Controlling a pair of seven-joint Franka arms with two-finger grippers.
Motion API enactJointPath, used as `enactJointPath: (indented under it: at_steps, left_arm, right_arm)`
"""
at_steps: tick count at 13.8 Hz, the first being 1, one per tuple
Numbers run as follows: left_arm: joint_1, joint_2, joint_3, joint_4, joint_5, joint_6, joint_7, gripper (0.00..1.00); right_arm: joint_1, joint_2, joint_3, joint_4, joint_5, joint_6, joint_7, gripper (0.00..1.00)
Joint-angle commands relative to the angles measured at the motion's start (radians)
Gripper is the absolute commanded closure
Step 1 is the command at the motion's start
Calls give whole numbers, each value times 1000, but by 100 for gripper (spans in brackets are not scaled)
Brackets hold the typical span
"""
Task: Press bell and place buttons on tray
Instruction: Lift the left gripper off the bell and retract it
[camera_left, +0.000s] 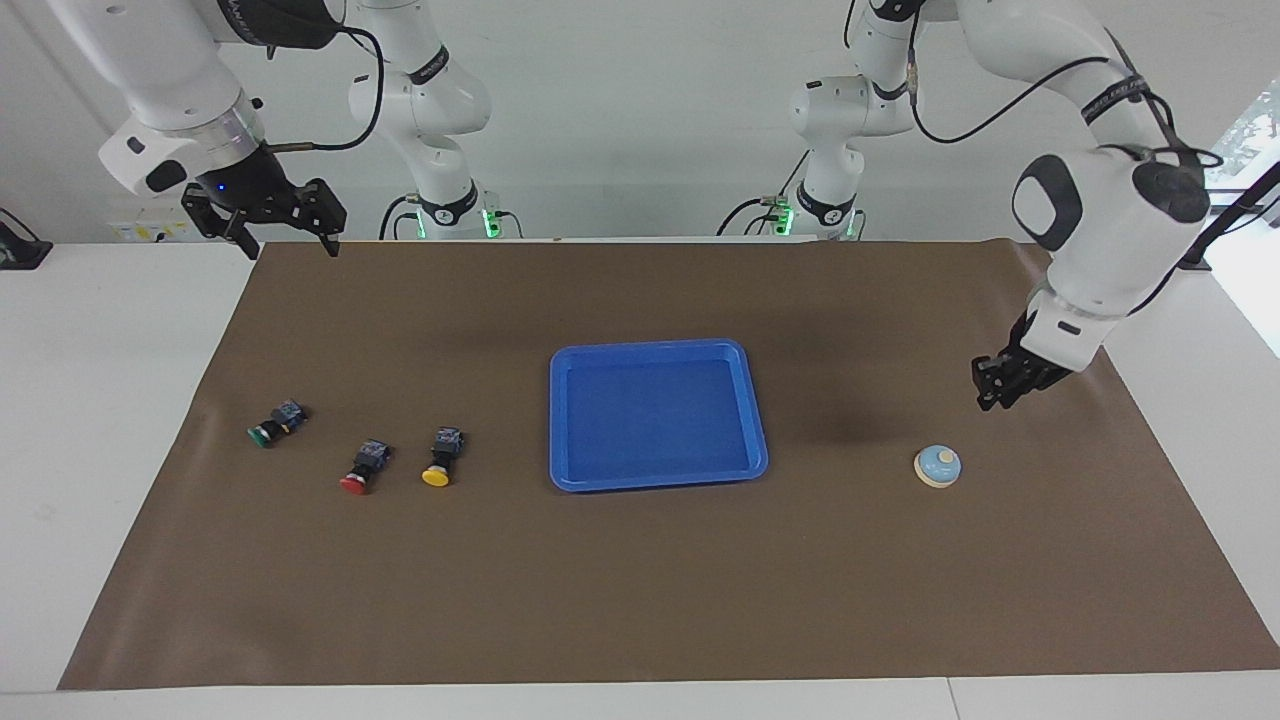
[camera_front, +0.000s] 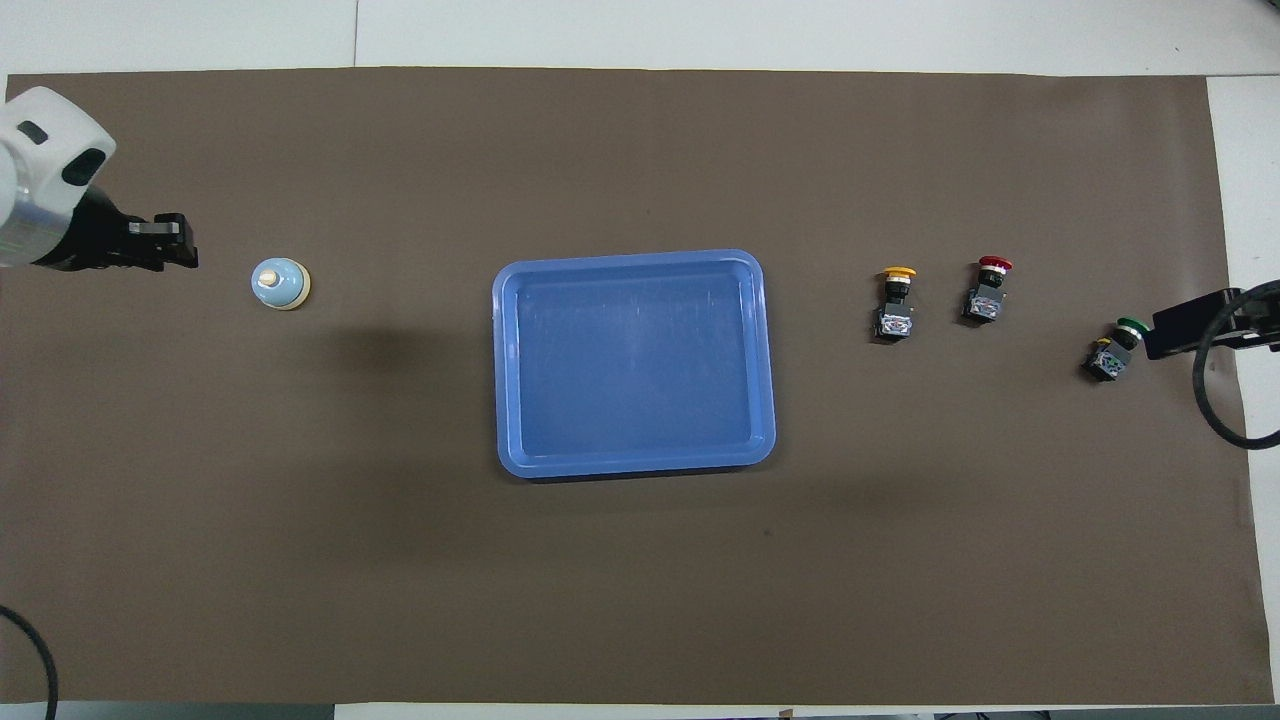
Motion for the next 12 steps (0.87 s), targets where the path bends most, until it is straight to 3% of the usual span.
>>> enactJointPath:
  at_steps: [1,5,12]
  left_arm:
    - [3,-132,-2,-31,14,-110,-9,0]
    - [3,-220,-2,-39,14,-228,-1,0]
    - [-3,-203,-4,16,4,-314,-1,0]
  right_arm:
    - [-7,-20,-1,-17,9,-11,-16,0]
    - [-7,-20,-1,-17,9,-11,-14,0]
    - [-7,-20,-1,-16,9,-11,-16,0]
